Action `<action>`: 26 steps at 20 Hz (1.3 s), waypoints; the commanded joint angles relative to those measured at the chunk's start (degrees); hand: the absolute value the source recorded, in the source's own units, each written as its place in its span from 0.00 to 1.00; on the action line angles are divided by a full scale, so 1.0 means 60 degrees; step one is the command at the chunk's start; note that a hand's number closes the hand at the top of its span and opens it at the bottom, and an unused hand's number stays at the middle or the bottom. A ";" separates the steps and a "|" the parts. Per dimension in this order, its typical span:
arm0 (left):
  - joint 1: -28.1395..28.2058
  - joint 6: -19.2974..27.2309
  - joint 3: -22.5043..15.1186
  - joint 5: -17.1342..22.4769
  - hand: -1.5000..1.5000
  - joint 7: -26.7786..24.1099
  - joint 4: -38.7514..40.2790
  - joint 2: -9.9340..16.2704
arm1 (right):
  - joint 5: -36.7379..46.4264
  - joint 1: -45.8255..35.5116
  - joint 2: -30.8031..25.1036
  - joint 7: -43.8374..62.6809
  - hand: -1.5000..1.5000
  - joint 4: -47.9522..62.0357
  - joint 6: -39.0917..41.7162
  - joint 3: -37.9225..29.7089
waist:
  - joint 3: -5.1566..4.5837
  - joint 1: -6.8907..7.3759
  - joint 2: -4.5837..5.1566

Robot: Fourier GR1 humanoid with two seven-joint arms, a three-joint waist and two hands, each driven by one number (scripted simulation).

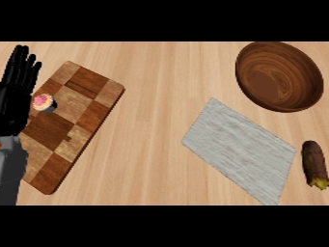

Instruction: Pick the lemon from the placemat and place it in the bowl

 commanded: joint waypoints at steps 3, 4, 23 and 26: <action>0.0160 -0.0163 0.0145 0.0047 0.50 -0.0440 0.0366 0.0019 | 0.0297 -0.0076 0.1182 -0.0895 1.00 0.0500 0.0578 0.0687 | -0.0005 -0.0204 -0.0011; -0.0042 -0.0188 0.0338 0.0172 0.50 -0.0079 0.0222 0.0282 | 0.0407 -0.0183 0.1014 -0.0970 1.00 0.0616 0.0410 0.0739 | 0.0000 -0.0232 -0.0038; -0.0081 -0.0068 0.0113 0.0078 0.50 0.0152 -0.0114 0.0043 | -0.1488 -0.0138 0.2714 0.0327 0.00 0.2854 -0.0358 -0.1442 | 0.0026 -0.0133 0.0056; -0.0021 -0.0082 0.0138 0.0061 0.50 0.0045 -0.0113 0.0052 | -0.2232 0.0133 0.2328 0.0241 0.00 0.2923 -0.0819 -0.2224 | 0.0038 -0.0099 0.0104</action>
